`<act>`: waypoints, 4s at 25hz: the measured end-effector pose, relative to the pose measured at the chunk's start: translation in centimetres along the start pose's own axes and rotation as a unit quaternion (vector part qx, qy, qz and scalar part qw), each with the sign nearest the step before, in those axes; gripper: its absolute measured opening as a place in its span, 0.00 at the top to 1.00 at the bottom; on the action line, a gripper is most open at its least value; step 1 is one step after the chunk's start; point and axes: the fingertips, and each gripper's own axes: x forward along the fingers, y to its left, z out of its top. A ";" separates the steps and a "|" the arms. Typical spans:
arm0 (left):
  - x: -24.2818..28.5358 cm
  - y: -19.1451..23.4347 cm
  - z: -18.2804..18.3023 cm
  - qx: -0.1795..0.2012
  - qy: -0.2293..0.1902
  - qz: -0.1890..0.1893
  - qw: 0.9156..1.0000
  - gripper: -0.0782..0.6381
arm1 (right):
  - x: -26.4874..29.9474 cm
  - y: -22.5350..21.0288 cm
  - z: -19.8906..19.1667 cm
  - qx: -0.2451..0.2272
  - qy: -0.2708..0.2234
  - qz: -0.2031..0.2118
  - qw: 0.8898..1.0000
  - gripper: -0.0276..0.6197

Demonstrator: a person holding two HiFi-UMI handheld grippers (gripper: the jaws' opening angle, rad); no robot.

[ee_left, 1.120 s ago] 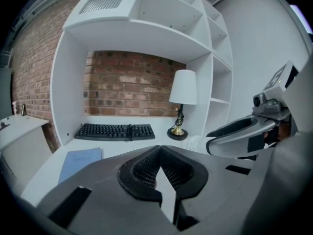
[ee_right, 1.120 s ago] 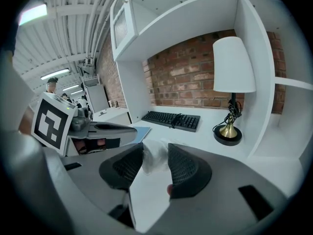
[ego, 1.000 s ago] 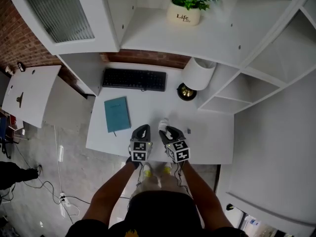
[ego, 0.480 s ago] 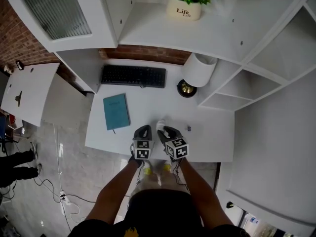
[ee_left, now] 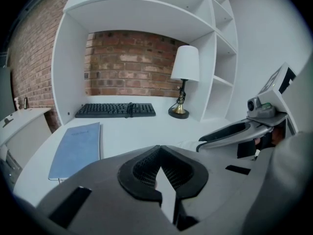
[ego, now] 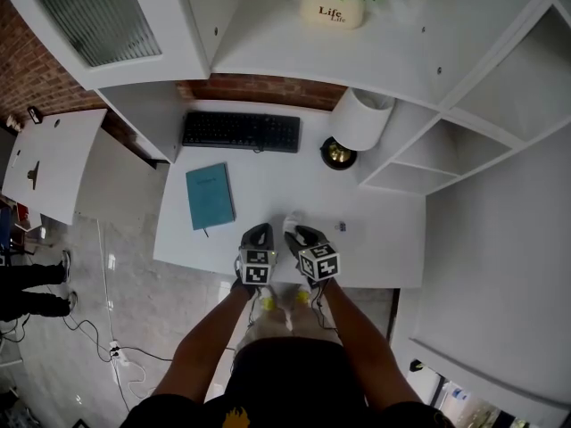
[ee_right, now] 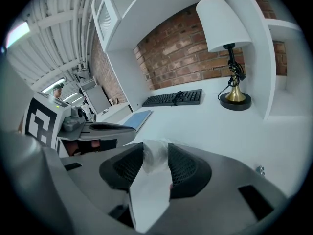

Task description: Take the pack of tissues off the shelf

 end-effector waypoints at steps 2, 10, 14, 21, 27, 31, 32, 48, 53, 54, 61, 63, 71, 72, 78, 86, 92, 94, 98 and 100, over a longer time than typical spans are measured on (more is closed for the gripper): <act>0.0 0.2 -0.2 -0.004 0.002 0.001 1.000 0.87 | -0.1 -0.1 -0.4 0.013 -0.001 0.005 1.000 0.71; -0.1 0.0 -2.0 -0.020 0.026 -0.003 0.999 0.87 | -0.5 -0.1 -2.5 0.035 0.015 0.013 0.999 0.71; -0.1 -0.2 -2.4 -0.018 0.032 -0.008 0.999 0.87 | -0.6 -0.1 -2.8 0.033 0.022 0.010 0.999 0.71; -0.3 0.5 -2.9 -0.017 0.040 -0.006 0.999 0.87 | -0.7 -0.2 -3.8 0.035 0.033 0.007 0.999 0.71; -0.6 0.4 -3.5 -0.013 0.046 -0.009 0.999 0.87 | -0.5 -0.2 -4.4 0.035 0.047 0.006 0.998 0.72; -0.7 0.4 -3.9 -0.012 0.050 -0.010 0.999 0.87 | -0.4 -0.2 -4.9 0.030 0.057 0.005 0.998 0.72; -0.7 0.4 -3.9 -0.012 0.050 -0.010 0.999 0.87 | -0.3 -0.2 -4.9 0.029 0.059 0.004 0.998 0.72; -0.6 -0.2 -4.6 -0.013 0.057 -0.013 0.998 0.87 | -0.4 0.0 -6.5 -0.002 0.093 -0.005 0.996 0.72; -0.4 -0.4 -4.5 -0.018 0.056 -0.013 0.998 0.87 | -0.5 -0.1 -6.4 0.003 0.093 -0.006 0.996 0.71; -0.4 -0.1 -4.4 -0.022 0.056 -0.009 0.998 0.87 | -0.5 -0.1 -6.4 0.002 0.093 -0.007 0.996 0.71; -0.4 0.7 -4.3 -0.021 0.056 0.001 0.998 0.87 | -0.7 -0.3 -6.7 0.011 0.092 -0.010 0.996 0.70; -0.6 0.6 -4.3 -0.018 0.057 0.001 0.998 0.87 | -0.8 -0.3 -6.6 0.009 0.093 -0.011 0.996 0.69; -0.7 1.9 -3.5 -0.009 0.054 0.009 0.998 0.87 | -1.4 -0.9 -6.4 0.007 0.100 -0.017 0.995 0.70; -0.7 2.0 -3.1 -0.009 0.052 0.010 0.999 0.87 | -1.4 -0.9 -6.4 0.009 0.099 -0.017 0.995 0.70; -1.0 1.3 -2.7 -0.017 0.044 0.010 0.999 0.87 | -1.4 -0.2 -5.9 0.012 0.090 -0.010 0.996 0.69; -1.4 0.6 -2.8 -0.028 0.043 0.007 0.999 0.87 | -1.7 0.0 -5.2 0.026 0.080 -0.015 0.996 0.69; -1.8 0.9 -3.0 -0.037 0.043 0.009 0.998 0.87 | -1.8 0.0 -5.2 0.015 0.086 -0.017 0.996 0.70; -1.9 1.0 -3.1 -0.038 0.043 0.010 0.998 0.87 | -1.8 -0.2 -5.1 0.012 0.087 -0.018 0.996 0.71; -2.1 1.1 -3.3 -0.041 0.044 0.012 0.998 0.87 | -1.9 -0.2 -5.0 0.014 0.087 -0.020 0.996 0.72; -2.0 1.1 -3.2 -0.042 0.043 0.012 0.998 0.87 | -1.9 -0.3 -4.9 0.013 0.087 -0.021 0.996 0.72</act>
